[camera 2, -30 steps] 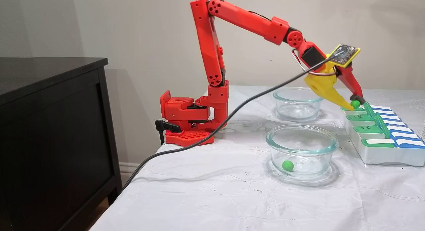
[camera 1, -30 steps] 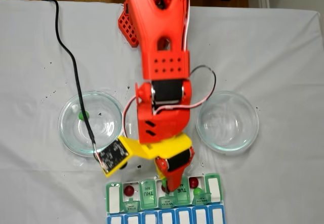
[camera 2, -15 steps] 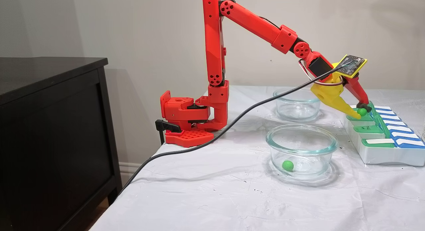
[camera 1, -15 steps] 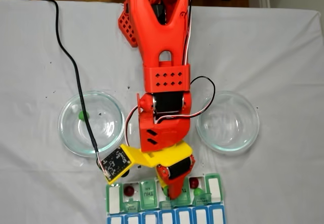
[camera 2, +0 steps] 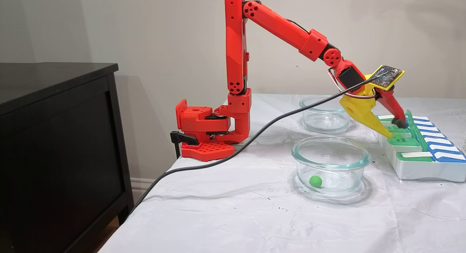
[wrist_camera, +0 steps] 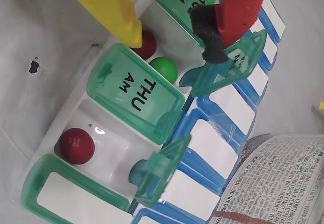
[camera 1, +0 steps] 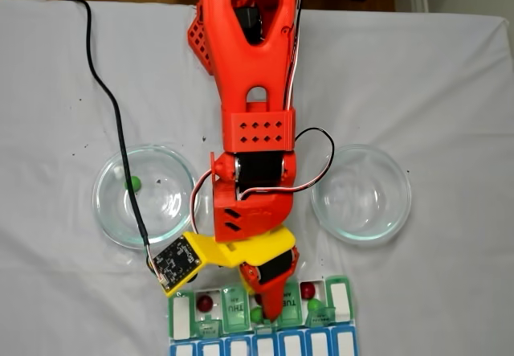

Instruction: Sort medicines into box.

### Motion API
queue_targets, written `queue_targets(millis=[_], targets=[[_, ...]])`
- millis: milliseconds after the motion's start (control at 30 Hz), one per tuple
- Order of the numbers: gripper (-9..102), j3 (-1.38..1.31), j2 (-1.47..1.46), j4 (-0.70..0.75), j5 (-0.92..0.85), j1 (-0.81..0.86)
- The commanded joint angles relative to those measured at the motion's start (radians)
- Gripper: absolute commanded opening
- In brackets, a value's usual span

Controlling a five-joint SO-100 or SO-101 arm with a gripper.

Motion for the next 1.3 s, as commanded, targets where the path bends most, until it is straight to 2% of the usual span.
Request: queue_targets(millis=[0, 100, 167, 400, 600, 700, 867, 967, 1067, 1133, 1267], targets=[[26, -0.081, 0.063, 0.008, -0.015, 0.003], [21, -0.069, 0.123, 0.044, -0.025, 0.011], [0, -0.069, 0.189, 0.100, -0.031, 0.026], [0, -0.072, 0.446, 0.462, -0.173, 0.078], [0, -0.143, 0.517, 0.692, -0.362, 0.250], [0, -0.192, 0.506, 0.769, -0.307, 0.328], [0, -0.187, 0.489, 0.862, -0.164, 0.425], [0, -0.158, 0.468, 0.899, -0.247, 0.442], [0, -0.060, 0.528, 0.821, -0.425, 0.465], [0, -0.040, 0.538, 0.799, -0.466, 0.482], [0, -0.051, 0.546, 0.816, -0.387, 0.543]])
